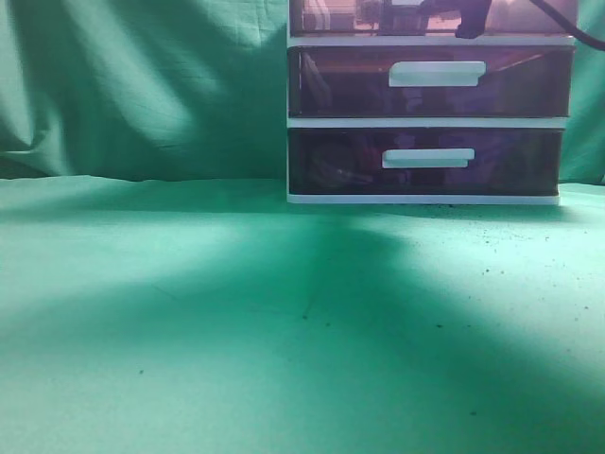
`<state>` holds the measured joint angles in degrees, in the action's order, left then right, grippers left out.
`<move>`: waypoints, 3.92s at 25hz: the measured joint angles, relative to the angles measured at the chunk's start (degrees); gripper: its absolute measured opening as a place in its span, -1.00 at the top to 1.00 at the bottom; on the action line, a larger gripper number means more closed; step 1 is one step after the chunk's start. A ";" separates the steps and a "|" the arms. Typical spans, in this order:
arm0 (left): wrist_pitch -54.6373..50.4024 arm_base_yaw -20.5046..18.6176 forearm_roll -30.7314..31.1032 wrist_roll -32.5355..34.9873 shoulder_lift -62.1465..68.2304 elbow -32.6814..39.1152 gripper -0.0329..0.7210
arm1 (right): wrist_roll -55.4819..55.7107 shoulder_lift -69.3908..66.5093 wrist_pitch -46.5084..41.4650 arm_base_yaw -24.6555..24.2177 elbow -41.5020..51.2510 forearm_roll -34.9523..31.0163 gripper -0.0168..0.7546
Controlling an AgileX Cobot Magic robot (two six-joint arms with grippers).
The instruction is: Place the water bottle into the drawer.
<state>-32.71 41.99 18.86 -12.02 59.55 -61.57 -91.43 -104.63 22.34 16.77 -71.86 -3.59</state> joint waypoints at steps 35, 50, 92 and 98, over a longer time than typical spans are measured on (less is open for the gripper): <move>-1.94 0.00 -0.96 -0.13 -5.60 0.00 0.91 | 6.24 25.45 -3.96 12.44 23.43 -11.58 0.02; 3.68 0.00 -7.89 -0.13 -41.53 23.84 0.91 | 15.53 49.36 -40.48 19.41 26.22 -58.51 0.96; 4.41 0.00 -9.44 -5.92 -57.55 48.32 0.91 | 45.43 82.79 -50.45 19.41 43.12 -46.39 0.96; 4.41 0.00 -9.44 -5.92 -57.55 48.32 0.91 | 45.30 82.79 -51.40 19.41 43.12 -49.92 0.96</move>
<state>-28.30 41.99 9.42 -17.94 1.99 -13.25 -46.13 -21.84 -29.06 36.18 -28.74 -53.51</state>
